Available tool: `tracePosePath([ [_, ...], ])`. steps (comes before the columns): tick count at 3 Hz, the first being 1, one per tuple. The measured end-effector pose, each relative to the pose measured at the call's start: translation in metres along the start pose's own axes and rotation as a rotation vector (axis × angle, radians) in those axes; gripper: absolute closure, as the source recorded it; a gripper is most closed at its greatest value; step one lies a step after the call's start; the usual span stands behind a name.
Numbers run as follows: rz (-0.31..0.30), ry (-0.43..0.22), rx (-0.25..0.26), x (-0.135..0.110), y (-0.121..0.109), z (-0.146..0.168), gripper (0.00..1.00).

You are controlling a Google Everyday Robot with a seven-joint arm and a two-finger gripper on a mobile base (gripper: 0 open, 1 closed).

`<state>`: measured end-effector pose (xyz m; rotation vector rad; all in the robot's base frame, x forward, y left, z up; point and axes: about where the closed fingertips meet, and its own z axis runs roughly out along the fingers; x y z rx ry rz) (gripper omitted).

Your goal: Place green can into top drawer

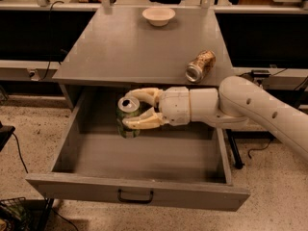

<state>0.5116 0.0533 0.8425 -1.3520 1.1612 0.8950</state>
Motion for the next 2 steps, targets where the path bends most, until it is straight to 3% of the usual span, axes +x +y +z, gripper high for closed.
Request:
tracePosePath([
  [1,0.072,0.1,0.008,0.055,0.011,-0.015,1.0],
  [2,0.123,0.125,0.017,0.095,0.023,-0.029,1.0],
])
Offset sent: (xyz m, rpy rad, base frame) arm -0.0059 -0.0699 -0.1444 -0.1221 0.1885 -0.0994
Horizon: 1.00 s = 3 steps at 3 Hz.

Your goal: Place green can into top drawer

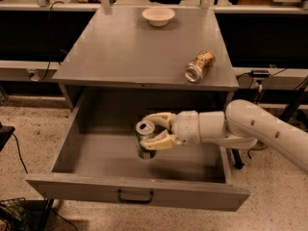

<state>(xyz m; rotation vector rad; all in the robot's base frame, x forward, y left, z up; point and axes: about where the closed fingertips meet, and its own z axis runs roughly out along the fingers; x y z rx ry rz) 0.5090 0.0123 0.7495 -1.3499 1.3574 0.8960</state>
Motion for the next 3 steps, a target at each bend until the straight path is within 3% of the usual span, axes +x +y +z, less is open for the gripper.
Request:
tracePosePath([
  [1,0.027,-0.025,0.005,0.024,0.006,-0.007,0.94],
  [2,-0.016,-0.076,-0.02,0.04,0.014,-0.009,0.7],
  [3,-0.021,-0.082,-0.027,0.04,0.016,-0.007,0.47],
])
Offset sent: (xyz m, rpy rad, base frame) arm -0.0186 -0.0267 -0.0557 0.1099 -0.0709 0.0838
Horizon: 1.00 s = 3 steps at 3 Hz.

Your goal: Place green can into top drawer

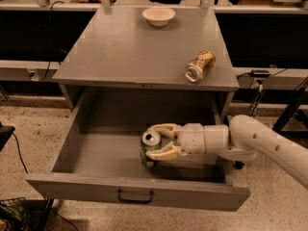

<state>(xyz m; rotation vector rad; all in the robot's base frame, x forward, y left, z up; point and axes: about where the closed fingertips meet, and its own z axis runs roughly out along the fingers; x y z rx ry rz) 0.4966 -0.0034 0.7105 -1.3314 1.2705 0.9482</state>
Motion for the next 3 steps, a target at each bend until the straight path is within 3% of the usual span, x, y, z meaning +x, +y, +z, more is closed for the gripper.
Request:
tracePosePath([
  [2,-0.001,-0.003,-0.009,-0.0015,0.0016,0.0044,0.0],
  [3,-0.001,-0.003,-0.009,-0.0016,0.0016,0.0044,0.0],
])
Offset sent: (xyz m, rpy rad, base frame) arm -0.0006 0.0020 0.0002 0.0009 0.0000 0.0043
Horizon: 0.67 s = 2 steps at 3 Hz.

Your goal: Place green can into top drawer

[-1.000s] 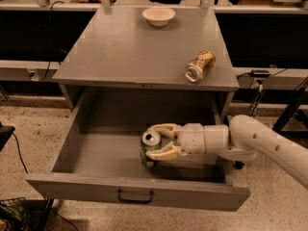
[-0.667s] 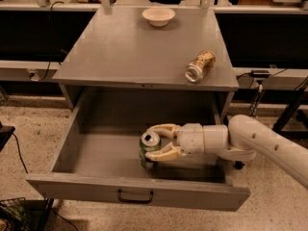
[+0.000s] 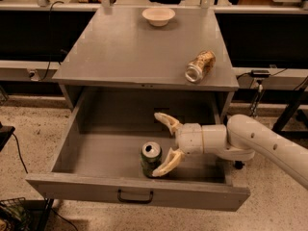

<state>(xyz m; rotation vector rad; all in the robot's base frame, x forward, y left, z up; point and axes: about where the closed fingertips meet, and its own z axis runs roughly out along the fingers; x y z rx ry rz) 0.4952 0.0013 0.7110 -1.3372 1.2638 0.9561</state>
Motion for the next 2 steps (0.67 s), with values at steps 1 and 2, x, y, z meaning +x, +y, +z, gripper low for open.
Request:
tracePosePath([
  [1,-0.006,0.034,-0.046,-0.0224,0.0138,0.0039,0.0],
  [2,-0.013,0.04,-0.047,-0.0279,0.0139,0.0038,0.0],
])
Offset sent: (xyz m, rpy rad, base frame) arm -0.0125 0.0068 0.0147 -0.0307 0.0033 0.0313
